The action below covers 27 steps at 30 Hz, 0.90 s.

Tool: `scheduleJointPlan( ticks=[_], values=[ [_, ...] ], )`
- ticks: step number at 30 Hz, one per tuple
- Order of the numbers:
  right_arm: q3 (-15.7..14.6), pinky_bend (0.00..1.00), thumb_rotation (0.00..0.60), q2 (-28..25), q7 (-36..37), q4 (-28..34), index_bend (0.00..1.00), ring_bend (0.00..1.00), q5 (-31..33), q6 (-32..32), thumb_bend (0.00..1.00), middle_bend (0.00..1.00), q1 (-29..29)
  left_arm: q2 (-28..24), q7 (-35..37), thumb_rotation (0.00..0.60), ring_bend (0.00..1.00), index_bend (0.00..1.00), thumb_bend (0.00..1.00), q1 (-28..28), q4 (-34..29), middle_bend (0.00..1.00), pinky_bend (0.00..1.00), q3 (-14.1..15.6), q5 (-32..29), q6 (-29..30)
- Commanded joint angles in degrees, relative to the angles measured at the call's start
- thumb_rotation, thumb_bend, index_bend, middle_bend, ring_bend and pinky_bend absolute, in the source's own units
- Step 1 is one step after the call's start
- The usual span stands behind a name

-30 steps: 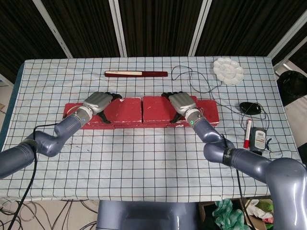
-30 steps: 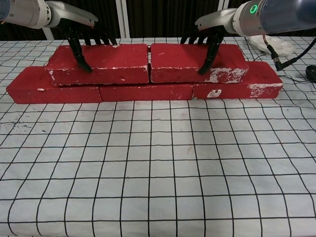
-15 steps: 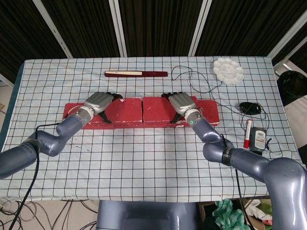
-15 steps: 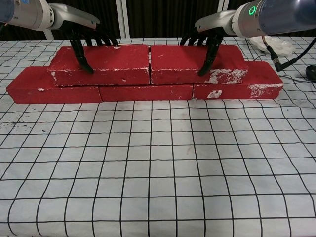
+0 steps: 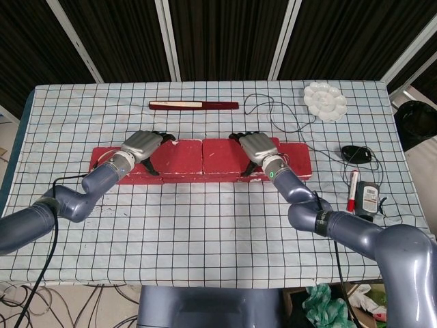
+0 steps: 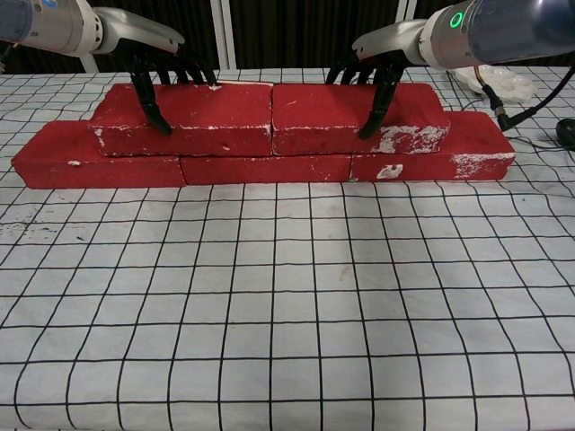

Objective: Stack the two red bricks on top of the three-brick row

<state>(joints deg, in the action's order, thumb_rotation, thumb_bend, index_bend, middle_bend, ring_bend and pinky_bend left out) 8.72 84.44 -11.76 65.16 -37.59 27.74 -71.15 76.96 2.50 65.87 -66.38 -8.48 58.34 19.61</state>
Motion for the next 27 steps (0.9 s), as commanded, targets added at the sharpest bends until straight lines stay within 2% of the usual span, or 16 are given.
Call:
scheduleJointPlan(
  ticks=[1, 27],
  values=[
    [0.0, 0.21, 0.600, 0.0, 0.1, 0.0, 0.14, 0.20, -0.2, 0.1, 0.12, 0.21, 0.0, 0.1, 0.0, 0.600, 0.12, 0.18, 0.18, 0.1, 0.1, 0.23, 0.25, 0.0, -0.1, 0.1],
    [-0.5, 0.21, 0.600, 0.5, 0.5, -0.7, 0.13, 0.18, 0.0, -0.2, 0.11, 0.21, -0.3, 0.1, -0.6, 0.600, 0.12, 0.16, 0.12, 0.9, -0.1, 0.23, 0.25, 1.1, -1.5, 0.1]
  ],
)
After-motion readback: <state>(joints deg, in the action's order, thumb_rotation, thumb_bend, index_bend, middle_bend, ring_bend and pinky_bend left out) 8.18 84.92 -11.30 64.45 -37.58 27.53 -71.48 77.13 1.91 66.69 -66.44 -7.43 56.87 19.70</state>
